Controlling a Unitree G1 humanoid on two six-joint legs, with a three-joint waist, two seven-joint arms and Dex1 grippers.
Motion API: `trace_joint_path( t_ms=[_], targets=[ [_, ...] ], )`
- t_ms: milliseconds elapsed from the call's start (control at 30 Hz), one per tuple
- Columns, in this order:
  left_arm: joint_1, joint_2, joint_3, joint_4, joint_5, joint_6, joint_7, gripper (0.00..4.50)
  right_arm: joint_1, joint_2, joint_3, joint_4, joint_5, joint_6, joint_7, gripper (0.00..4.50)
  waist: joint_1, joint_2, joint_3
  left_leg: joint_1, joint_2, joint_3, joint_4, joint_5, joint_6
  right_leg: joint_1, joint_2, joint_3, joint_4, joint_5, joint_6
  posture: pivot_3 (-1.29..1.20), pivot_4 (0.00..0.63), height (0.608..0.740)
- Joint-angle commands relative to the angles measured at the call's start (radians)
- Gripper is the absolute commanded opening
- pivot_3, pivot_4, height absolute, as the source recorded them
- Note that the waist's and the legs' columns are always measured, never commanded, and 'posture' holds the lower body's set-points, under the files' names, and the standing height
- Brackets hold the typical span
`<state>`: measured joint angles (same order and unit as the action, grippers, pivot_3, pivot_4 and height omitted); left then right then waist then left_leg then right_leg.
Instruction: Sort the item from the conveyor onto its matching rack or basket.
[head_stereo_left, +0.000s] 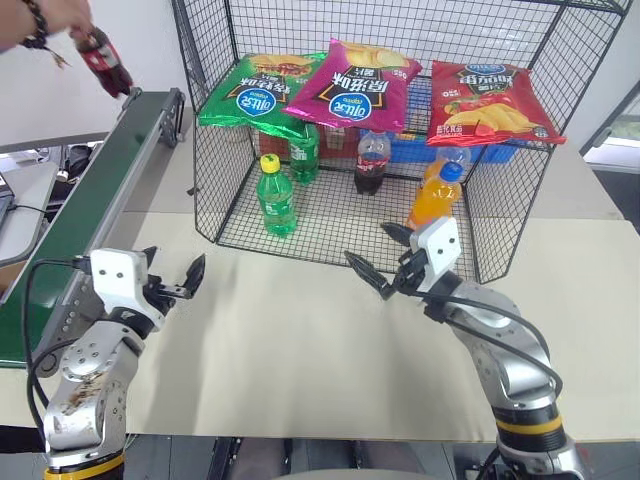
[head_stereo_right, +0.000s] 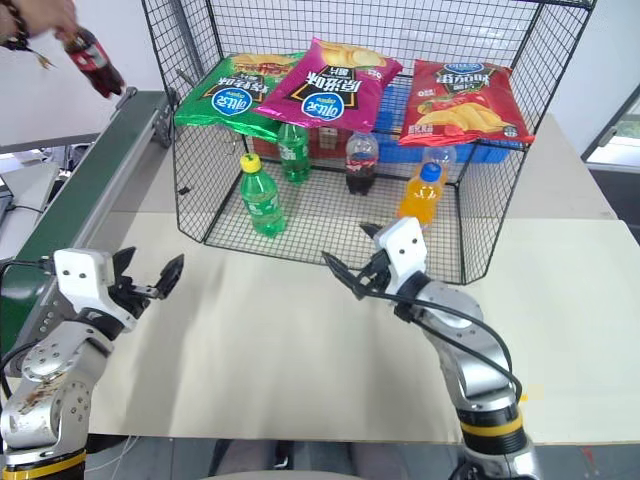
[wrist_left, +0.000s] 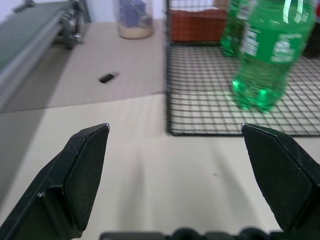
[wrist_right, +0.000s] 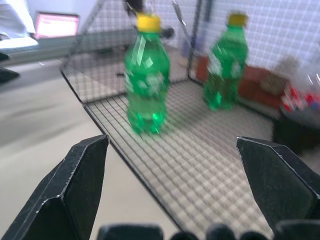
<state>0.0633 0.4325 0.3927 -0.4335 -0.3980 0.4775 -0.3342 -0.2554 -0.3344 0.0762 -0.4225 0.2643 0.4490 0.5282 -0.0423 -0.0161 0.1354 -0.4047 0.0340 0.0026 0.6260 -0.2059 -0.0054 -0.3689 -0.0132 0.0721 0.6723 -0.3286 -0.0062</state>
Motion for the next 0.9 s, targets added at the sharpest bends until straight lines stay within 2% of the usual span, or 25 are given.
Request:
trace_joint_path(
  t_ms=[33, 267, 433, 567, 667, 900],
  targets=[
    [-0.014, 0.032, 0.043, -0.027, -0.022, 0.008, -0.003, 4.50, -0.050, -0.010, 0.010, -0.007, 0.045, 0.018, 0.044, 4.46, 0.000, 0.000, 0.000, 0.000, 0.000, 0.000, 0.000, 0.000, 0.000, 0.000, 0.000, 0.000, 0.000, 0.000, 0.000, 0.00, 0.150, 0.740],
    [-0.029, 0.062, 0.083, 0.006, -0.013, 0.001, -0.005, 4.50, -0.198, -0.037, 0.006, 0.005, 0.188, 0.084, 0.190, 4.46, -0.002, 0.000, 0.000, 0.000, 0.000, 0.000, 0.000, 0.000, 0.000, 0.000, 0.000, 0.000, 0.000, 0.000, 0.000, 0.00, 0.150, 0.740],
    [-0.011, 0.058, 0.104, -0.041, -0.011, 0.004, 0.014, 4.50, -0.312, -0.046, -0.005, 0.017, 0.297, 0.138, 0.260, 4.46, -0.002, 0.000, 0.000, 0.000, 0.000, -0.001, 0.000, 0.000, 0.000, 0.000, -0.004, -0.001, 0.001, 0.000, 0.000, 0.00, 0.150, 0.740],
    [-0.032, 0.022, 0.258, -0.084, -0.109, 0.037, 0.106, 4.50, -0.428, -0.032, -0.032, 0.050, 0.383, 0.186, 0.267, 4.46, -0.004, -0.001, 0.000, 0.000, 0.000, -0.001, 0.000, 0.000, 0.000, -0.001, -0.008, -0.003, 0.001, 0.000, 0.000, 0.00, 0.150, 0.740],
    [-0.039, 0.012, 0.322, -0.068, -0.116, 0.027, 0.160, 4.50, -0.481, -0.021, -0.019, 0.084, 0.394, 0.184, 0.279, 4.46, -0.003, -0.001, 0.000, 0.001, 0.000, -0.001, 0.000, 0.000, 0.000, -0.001, -0.008, -0.004, 0.002, 0.000, 0.000, 0.00, 0.150, 0.740],
    [-0.003, -0.003, 0.365, -0.062, -0.138, 0.018, 0.196, 4.50, -0.534, -0.009, -0.007, 0.126, 0.400, 0.175, 0.321, 4.46, 0.002, -0.001, 0.000, 0.000, -0.001, -0.001, 0.000, 0.000, 0.000, -0.001, -0.011, -0.004, 0.002, 0.000, 0.000, 0.00, 0.150, 0.740]
  ],
)
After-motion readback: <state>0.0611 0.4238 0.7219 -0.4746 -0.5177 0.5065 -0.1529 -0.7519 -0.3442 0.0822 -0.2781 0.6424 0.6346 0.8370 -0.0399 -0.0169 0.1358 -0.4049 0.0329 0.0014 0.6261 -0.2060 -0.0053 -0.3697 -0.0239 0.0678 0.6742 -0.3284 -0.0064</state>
